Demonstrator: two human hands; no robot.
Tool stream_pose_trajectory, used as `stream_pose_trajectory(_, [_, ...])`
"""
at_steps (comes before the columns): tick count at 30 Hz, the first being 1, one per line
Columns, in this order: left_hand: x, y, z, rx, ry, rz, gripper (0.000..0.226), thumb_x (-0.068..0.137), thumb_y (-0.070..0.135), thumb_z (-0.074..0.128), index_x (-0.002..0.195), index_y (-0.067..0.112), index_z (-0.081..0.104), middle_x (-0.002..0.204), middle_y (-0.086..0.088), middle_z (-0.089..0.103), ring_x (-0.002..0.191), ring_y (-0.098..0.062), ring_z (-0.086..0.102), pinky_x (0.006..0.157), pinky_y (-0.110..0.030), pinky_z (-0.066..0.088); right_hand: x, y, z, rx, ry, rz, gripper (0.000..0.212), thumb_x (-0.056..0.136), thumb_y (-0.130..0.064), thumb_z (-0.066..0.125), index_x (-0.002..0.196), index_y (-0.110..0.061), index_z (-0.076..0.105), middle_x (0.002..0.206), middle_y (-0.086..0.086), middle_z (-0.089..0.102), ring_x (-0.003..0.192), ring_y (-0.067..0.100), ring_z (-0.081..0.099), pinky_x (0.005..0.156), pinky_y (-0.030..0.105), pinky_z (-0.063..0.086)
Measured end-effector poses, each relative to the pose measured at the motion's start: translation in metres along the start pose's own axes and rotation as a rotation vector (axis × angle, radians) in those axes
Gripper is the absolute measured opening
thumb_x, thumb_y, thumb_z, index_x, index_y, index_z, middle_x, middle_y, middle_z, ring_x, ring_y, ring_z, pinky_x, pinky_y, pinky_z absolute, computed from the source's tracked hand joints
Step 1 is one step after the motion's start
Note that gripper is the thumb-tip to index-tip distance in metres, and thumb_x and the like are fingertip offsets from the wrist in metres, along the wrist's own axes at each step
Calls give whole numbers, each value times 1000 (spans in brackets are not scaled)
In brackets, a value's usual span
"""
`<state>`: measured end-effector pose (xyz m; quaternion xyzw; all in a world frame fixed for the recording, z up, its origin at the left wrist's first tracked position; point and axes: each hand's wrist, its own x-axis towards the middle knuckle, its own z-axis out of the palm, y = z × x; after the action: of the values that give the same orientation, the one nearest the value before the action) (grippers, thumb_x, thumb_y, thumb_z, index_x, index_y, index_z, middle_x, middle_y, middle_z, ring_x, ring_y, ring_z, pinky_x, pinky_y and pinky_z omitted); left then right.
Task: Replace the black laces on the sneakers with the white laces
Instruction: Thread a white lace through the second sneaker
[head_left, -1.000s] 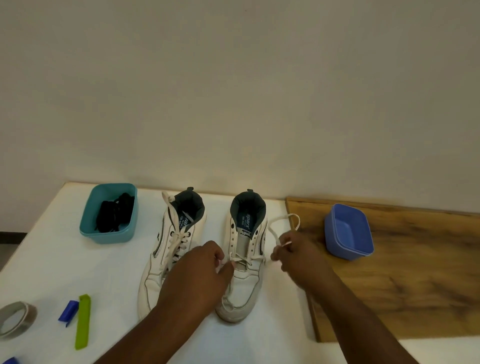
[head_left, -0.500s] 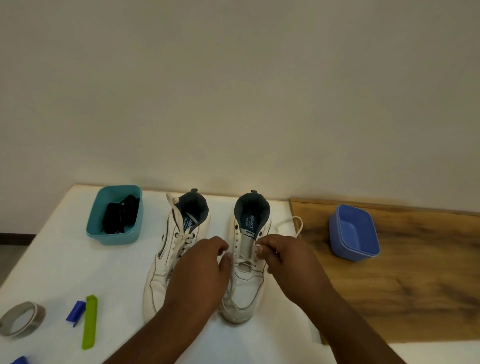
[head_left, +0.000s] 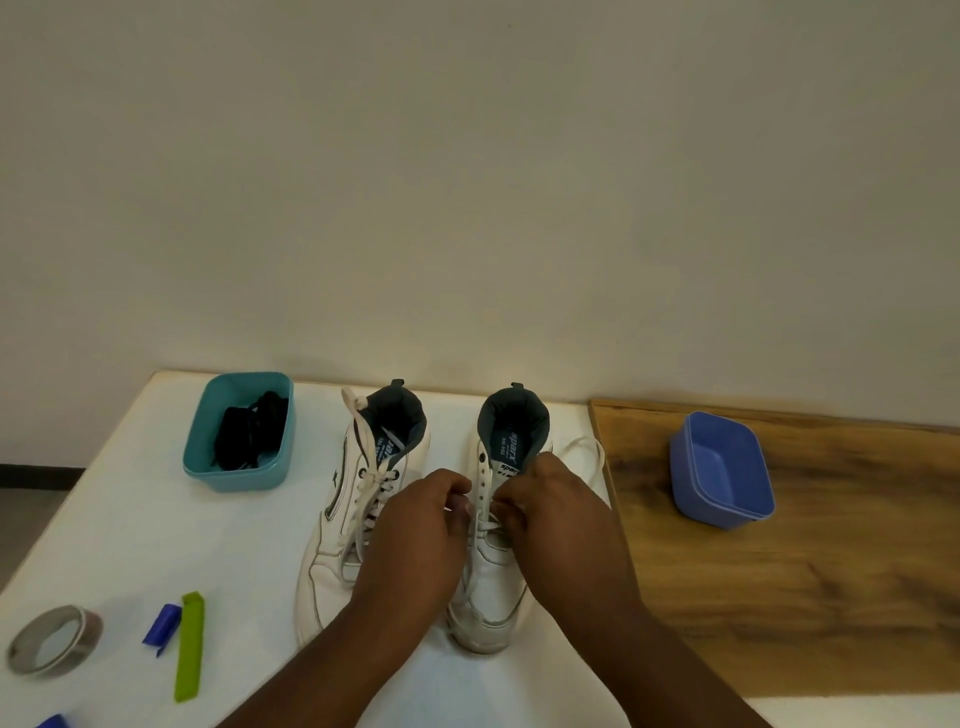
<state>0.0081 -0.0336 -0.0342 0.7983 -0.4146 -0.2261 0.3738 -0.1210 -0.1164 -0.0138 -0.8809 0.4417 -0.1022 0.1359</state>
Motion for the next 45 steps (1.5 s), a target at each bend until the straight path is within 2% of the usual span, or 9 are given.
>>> stream_pose_trajectory(15, [11, -4, -3, 14, -44, 7, 19, 97, 36, 61, 112, 35, 74, 105, 15, 74, 85, 2, 62, 73, -1, 33, 7, 4, 13, 367, -80, 55, 13, 96, -18, 67, 88, -24, 76, 90, -8, 58, 84, 6, 58, 77, 25, 49])
stream_pose_trajectory(24, [10, -1, -4, 2, -23, -21, 4, 93, 35, 68, 89, 36, 68, 78, 21, 63, 74, 5, 59, 65, -5, 36, 4, 1, 25, 203, -11, 16, 19, 100, -25, 60, 88, -28, 73, 90, -11, 54, 91, 8, 49, 77, 20, 41])
stream_pose_trajectory(28, [8, -3, -4, 2, 10, -47, 12, 100, 26, 58, 88, 28, 57, 81, 15, 64, 76, 2, 58, 65, -12, 41, 1, 1, 13, 134, -39, 20, 25, 100, -31, 58, 122, -32, 69, 111, -7, 59, 104, 11, 51, 91, 25, 46])
stream_pose_trajectory(32, [9, 19, -16, -611, 199, -204, 13, 106, 17, 43, 95, 17, 51, 92, 10, 72, 85, -6, 68, 69, -22, 51, -3, 2, 10, 48, -69, 9, 36, 97, -46, 58, 132, -39, 60, 118, -8, 54, 105, 11, 46, 90, 25, 44])
stream_pose_trajectory(35, [12, 41, -47, -1331, 238, -301, 19, 106, 16, 40, 92, 18, 52, 70, 1, 56, 51, -10, 51, 47, -20, 41, -4, 4, 12, -8, -42, 7, 36, 96, -52, 55, 129, -40, 59, 114, -10, 52, 101, 11, 43, 88, 28, 44])
stream_pose_trajectory(37, [16, 36, -56, -978, 226, -151, 20, 105, 25, 43, 89, 24, 54, 71, 5, 52, 50, -5, 40, 48, -19, 31, -5, 4, 12, -18, -38, 8, 37, 96, -54, 54, 130, -41, 58, 116, -10, 51, 102, 11, 43, 88, 30, 43])
stream_pose_trajectory(40, [12, 9, -36, 127, 8, 192, 10, 98, 47, 54, 107, 44, 57, 95, 22, 63, 84, 3, 58, 72, -16, 42, -4, 4, 12, -41, -52, 26, 39, 96, -57, 53, 131, -42, 56, 120, -11, 51, 107, 11, 43, 91, 30, 38])
stream_pose_trajectory(42, [9, -4, -21, 310, -107, 222, 22, 96, 49, 56, 115, 41, 64, 103, 17, 69, 92, -1, 62, 83, -21, 48, -4, 5, 11, -45, -64, 45, 39, 95, -57, 54, 132, -44, 56, 121, -10, 51, 112, 13, 44, 91, 31, 33])
stream_pose_trajectory(45, [17, -1, -28, 280, 77, 229, 21, 100, 36, 47, 101, 32, 67, 93, 10, 67, 81, -6, 61, 78, -29, 51, -4, 4, 9, -55, -55, 59, 39, 94, -60, 55, 130, -45, 56, 121, -11, 50, 115, 13, 44, 90, 32, 26])
